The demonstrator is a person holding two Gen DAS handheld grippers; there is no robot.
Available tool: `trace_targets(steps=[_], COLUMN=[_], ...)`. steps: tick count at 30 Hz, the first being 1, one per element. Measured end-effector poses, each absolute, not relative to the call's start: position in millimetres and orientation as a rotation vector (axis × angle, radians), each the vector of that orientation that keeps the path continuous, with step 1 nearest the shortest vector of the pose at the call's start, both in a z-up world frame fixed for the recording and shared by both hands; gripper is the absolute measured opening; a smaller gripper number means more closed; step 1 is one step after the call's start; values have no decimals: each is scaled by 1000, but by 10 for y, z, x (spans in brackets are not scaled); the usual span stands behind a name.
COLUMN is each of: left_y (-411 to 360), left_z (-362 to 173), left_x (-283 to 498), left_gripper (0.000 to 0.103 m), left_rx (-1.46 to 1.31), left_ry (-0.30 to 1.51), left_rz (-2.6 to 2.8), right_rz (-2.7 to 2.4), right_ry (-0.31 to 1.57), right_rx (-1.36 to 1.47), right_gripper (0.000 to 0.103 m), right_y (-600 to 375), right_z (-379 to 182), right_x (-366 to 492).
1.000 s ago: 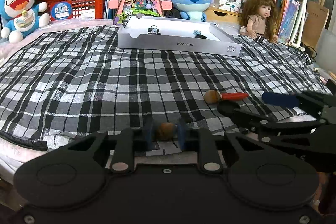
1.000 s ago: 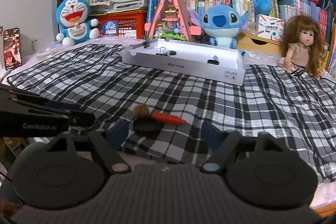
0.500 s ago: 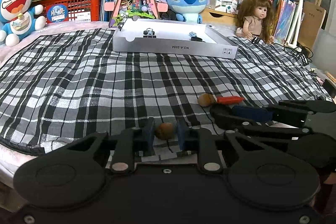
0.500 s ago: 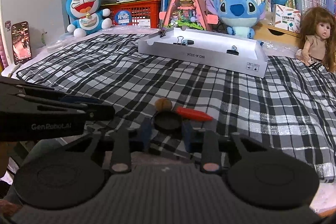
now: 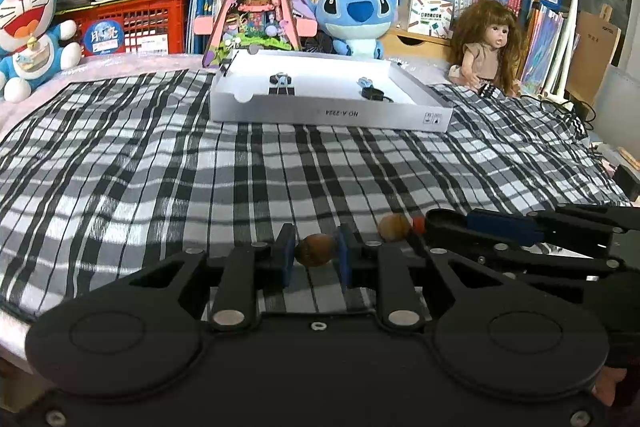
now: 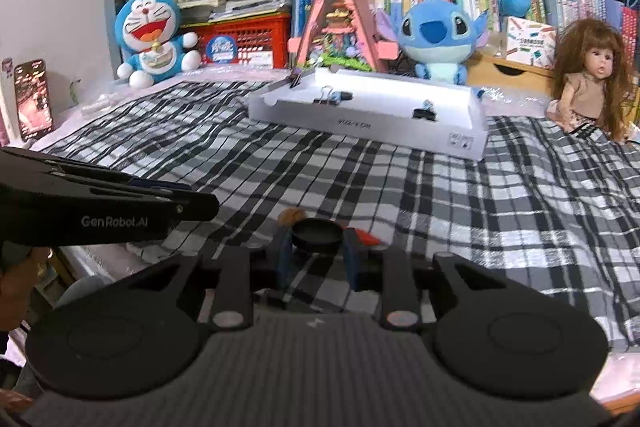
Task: Organize rigid objects
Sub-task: 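Grasp a brown ball with the left tool while the right tool grasps a black cap, then carry the brown ball and black cap with both tools into the white box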
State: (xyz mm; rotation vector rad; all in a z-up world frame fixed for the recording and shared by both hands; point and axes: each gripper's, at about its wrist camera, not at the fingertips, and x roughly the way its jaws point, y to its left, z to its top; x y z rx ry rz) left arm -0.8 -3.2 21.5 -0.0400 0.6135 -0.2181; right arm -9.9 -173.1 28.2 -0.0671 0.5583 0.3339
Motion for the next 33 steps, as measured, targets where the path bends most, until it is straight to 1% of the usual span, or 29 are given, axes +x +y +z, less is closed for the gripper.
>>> trace_targets(steps=[17,33], left_y=[-61,-82], left_z=[473,704], left_x=[397,1100], left_gripper=[20,20], left_rx=[-34,-50], left_ry=[591,592], left_rz=[-236,-214], right_rz=[276,228], right_ry=[508,509], right_rx=[-49,2], right_gripper=[32,32], right_y=[-1858,-2017], right_z=[481,694], right_x=[149,688])
